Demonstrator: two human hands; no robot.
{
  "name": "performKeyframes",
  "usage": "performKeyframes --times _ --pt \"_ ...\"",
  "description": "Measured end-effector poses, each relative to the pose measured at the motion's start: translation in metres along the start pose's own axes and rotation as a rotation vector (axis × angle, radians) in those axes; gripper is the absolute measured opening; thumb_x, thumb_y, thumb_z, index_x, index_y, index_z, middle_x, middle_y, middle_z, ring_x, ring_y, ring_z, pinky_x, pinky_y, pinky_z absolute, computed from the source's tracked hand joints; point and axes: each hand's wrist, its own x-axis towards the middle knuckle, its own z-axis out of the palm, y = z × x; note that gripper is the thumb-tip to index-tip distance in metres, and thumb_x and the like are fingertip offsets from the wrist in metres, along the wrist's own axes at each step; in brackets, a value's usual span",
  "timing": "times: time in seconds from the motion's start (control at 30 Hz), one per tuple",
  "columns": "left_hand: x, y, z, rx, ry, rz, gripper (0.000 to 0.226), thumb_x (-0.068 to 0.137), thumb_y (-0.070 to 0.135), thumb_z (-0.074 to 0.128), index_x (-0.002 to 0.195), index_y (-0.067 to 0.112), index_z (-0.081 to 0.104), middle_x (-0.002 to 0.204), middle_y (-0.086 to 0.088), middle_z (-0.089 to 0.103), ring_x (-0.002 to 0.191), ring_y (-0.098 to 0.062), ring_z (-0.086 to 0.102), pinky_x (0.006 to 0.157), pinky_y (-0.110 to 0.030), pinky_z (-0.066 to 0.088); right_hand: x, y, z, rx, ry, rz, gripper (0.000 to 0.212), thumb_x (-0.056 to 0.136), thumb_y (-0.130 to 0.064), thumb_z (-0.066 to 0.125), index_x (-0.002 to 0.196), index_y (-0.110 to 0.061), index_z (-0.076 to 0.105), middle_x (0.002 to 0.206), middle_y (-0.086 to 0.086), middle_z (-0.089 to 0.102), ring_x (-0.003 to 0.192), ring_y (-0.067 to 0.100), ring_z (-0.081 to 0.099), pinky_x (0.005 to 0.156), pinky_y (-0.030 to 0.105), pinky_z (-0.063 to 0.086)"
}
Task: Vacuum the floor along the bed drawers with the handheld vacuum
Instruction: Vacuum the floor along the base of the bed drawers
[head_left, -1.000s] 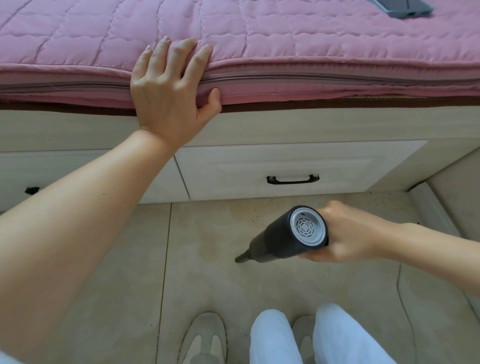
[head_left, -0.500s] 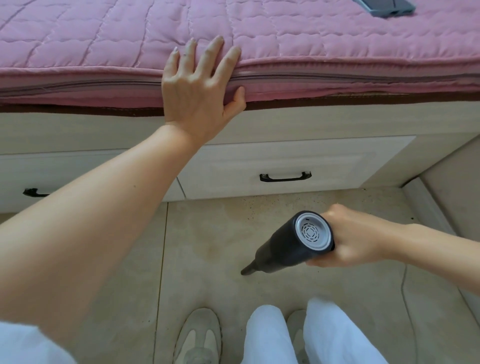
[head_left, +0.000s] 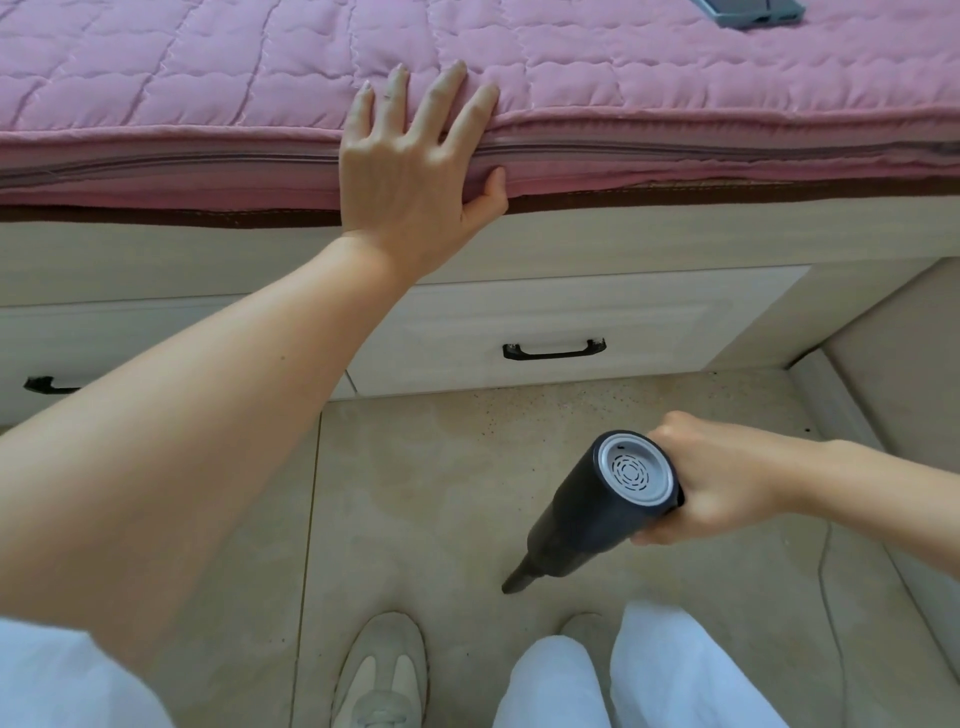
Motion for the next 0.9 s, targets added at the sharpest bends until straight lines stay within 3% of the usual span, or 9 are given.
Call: performKeyframes --times 0.1,0.27,0.37,0.53,0.73,0.9 --pt "0.003 0.006 0.001 -0.003 -0.004 -0.002 0.053 0.091 0.049 0.051 0.134 0.020 0.064 0.135 -0.007 0.065 0.118 -0.046 0.062 0.097 -0.059 0.051 -0.002 0.002 -0.001 0.006 -0.025 0.014 0.038 0.066 -0.051 0.063 0.079 -0.016 0.060 0.067 0.000 0.063 0.061 0.015 0.059 0.056 0.037 0.048" --pt "0.000 0.007 0.006 0.005 0.031 0.003 0.052 0.090 0.049 0.053 0.131 0.019 0.066 0.130 -0.005 0.067 0.116 -0.042 0.064 0.096 -0.054 0.053 -0.003 0.009 -0.006 0.024 0.065 0.054 0.025 0.066 -0.045 0.068 0.071 -0.026 0.053 0.060 -0.008 0.057 0.057 0.008 0.053 0.051 0.024 0.042" --pt "-0.001 0.006 0.007 0.009 0.058 0.005 0.052 0.088 0.048 0.054 0.128 0.018 0.067 0.128 -0.004 0.068 0.113 -0.040 0.066 0.093 -0.049 0.055 -0.001 0.015 -0.009 0.061 0.119 0.065 0.022 0.068 -0.045 0.067 0.072 -0.029 0.052 0.063 -0.011 0.058 0.060 0.007 0.056 0.055 0.028 0.046" --pt "-0.001 0.006 0.009 0.004 0.080 0.015 0.051 0.087 0.047 0.055 0.128 0.017 0.068 0.128 -0.004 0.069 0.112 -0.040 0.067 0.093 -0.048 0.055 0.006 0.022 -0.012 0.055 0.200 0.093 0.028 0.068 -0.047 0.064 0.077 -0.021 0.058 0.071 -0.003 0.063 0.067 0.013 0.060 0.062 0.038 0.049" --pt "-0.003 0.005 0.011 -0.004 0.083 0.005 0.052 0.087 0.047 0.055 0.128 0.017 0.068 0.129 -0.005 0.068 0.113 -0.041 0.066 0.094 -0.049 0.054 0.017 0.019 -0.012 0.046 0.266 0.086 0.027 0.069 -0.049 0.065 0.086 -0.027 0.061 0.076 -0.013 0.067 0.073 0.006 0.063 0.065 0.032 0.050" --pt "-0.003 0.007 0.011 -0.002 0.088 0.006 0.052 0.085 0.046 0.056 0.127 0.017 0.070 0.128 -0.006 0.069 0.112 -0.042 0.066 0.094 -0.049 0.054 0.024 0.014 -0.015 0.038 0.215 0.083 0.027 0.068 -0.048 0.067 0.084 -0.028 0.058 0.073 -0.014 0.065 0.071 0.005 0.063 0.063 0.032 0.050"
